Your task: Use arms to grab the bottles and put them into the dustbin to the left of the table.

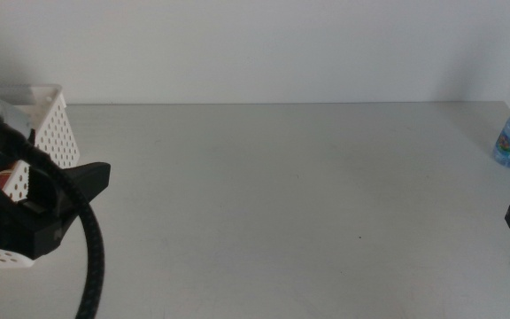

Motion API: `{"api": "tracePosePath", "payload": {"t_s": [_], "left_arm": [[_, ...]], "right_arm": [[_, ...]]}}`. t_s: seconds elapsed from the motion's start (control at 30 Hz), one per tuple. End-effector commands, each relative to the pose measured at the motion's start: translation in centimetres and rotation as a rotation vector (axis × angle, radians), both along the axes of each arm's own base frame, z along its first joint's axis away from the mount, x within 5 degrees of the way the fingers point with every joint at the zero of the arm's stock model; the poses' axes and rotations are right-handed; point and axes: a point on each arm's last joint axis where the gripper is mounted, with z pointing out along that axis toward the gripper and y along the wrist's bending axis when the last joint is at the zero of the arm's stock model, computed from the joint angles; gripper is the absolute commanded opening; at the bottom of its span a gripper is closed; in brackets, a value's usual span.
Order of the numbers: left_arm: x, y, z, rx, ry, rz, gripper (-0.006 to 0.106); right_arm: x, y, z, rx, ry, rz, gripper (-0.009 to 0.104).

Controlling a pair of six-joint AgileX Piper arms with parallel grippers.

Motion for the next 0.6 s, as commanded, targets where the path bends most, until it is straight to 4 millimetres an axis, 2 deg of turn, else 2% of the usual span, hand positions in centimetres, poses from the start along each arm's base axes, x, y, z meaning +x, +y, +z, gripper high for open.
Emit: {"api": "tracePosePath", "payload": {"t_s": [0.0, 0.2, 0.57], "left_arm": [[0.1, -0.1, 1.5, -0.058, -0.085, -0.001, 0.092], [0.1, -0.1, 1.5, -0.058, -0.085, -0.001, 0.092], [0.1, -0.1, 1.5, -0.058, -0.085, -0.001, 0.092]], "right_arm": [[0.8, -0.8, 1.3, -0.054, -0.154, -0.078, 0.094], [3.2, -1.4, -0.2, -0.056, -0.125, -0.138, 0.094], [8.8, -2.7, -1.6, -0.160, -0.110, -0.259, 0.094]]}}
